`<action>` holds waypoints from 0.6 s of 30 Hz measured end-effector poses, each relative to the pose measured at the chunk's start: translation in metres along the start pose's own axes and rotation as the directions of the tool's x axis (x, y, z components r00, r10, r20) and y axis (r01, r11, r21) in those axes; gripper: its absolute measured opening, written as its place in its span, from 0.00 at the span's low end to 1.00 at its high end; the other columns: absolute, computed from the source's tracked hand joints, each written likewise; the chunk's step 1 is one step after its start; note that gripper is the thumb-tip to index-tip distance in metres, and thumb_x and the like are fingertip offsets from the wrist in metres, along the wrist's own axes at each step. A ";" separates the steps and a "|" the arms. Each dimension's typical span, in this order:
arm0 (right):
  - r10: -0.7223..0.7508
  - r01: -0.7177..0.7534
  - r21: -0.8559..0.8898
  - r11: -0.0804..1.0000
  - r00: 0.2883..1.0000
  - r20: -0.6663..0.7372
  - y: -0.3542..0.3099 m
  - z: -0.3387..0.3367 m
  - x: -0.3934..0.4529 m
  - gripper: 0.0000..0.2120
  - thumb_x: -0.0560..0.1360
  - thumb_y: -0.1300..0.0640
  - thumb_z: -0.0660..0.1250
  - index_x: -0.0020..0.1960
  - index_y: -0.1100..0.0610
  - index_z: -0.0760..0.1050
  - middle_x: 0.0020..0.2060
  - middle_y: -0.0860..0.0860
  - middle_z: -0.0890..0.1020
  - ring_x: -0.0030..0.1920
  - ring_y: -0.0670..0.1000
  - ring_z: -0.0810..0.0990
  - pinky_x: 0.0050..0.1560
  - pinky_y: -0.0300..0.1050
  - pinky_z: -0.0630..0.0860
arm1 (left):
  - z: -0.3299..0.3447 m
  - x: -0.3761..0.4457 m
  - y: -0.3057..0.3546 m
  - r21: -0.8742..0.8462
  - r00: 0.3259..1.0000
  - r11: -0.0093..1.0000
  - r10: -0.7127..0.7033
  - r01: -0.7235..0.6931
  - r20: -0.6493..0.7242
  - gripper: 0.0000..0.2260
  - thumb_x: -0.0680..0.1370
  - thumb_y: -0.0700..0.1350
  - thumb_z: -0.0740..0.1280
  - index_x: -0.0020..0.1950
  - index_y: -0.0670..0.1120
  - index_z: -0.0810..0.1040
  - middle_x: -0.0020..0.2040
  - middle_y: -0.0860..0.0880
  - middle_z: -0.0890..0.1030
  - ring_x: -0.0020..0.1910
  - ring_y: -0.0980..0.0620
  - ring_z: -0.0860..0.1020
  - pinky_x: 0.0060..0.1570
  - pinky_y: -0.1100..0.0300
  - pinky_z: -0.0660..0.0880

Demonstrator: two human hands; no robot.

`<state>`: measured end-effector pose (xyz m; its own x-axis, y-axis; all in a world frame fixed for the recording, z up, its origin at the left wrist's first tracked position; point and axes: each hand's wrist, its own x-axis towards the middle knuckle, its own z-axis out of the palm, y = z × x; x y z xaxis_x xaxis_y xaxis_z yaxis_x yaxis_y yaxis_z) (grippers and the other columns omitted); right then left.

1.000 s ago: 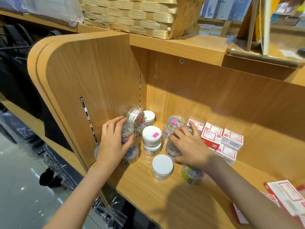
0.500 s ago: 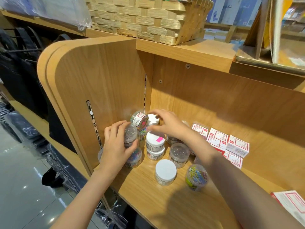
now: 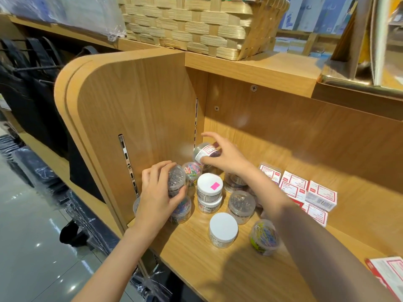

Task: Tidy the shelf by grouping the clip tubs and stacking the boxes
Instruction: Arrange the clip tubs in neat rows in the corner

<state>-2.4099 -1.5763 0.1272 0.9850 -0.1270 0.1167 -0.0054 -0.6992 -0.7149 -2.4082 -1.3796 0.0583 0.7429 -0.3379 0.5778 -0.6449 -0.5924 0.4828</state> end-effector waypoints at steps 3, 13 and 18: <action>0.002 0.012 0.260 0.966 0.998 -0.055 0.001 -0.024 -0.023 0.20 0.69 0.62 0.70 0.57 0.45 0.73 0.52 0.53 0.77 0.44 0.45 0.74 0.39 0.31 0.71 | 0.001 0.000 0.000 0.009 1.000 1.000 0.012 -0.012 -0.010 0.24 0.70 0.44 0.73 0.63 0.43 0.71 0.59 0.47 0.72 0.57 0.50 0.64 0.56 0.60 0.63; 0.010 -0.001 0.035 0.999 0.967 -0.254 0.026 -0.042 -0.056 0.21 0.63 0.56 0.77 0.40 0.47 0.64 0.41 0.40 0.70 0.38 0.37 0.69 0.38 0.36 0.64 | 0.000 0.000 0.002 0.006 1.000 1.000 -0.001 0.001 -0.004 0.24 0.70 0.44 0.73 0.63 0.42 0.71 0.59 0.45 0.73 0.58 0.50 0.63 0.55 0.59 0.63; -0.072 0.017 -0.290 0.957 0.981 -0.180 0.032 -0.045 -0.052 0.26 0.67 0.56 0.74 0.61 0.52 0.68 0.52 0.48 0.67 0.52 0.47 0.70 0.51 0.37 0.64 | 0.001 0.000 0.001 0.005 1.000 1.000 -0.004 0.005 -0.004 0.24 0.69 0.44 0.73 0.63 0.42 0.71 0.59 0.45 0.73 0.58 0.50 0.63 0.55 0.59 0.64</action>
<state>-2.4689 -1.6236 0.1298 0.9356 -0.2012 0.2902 -0.0388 -0.8754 -0.4818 -2.4091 -1.3809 0.0584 0.7450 -0.3320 0.5786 -0.6406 -0.5977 0.4820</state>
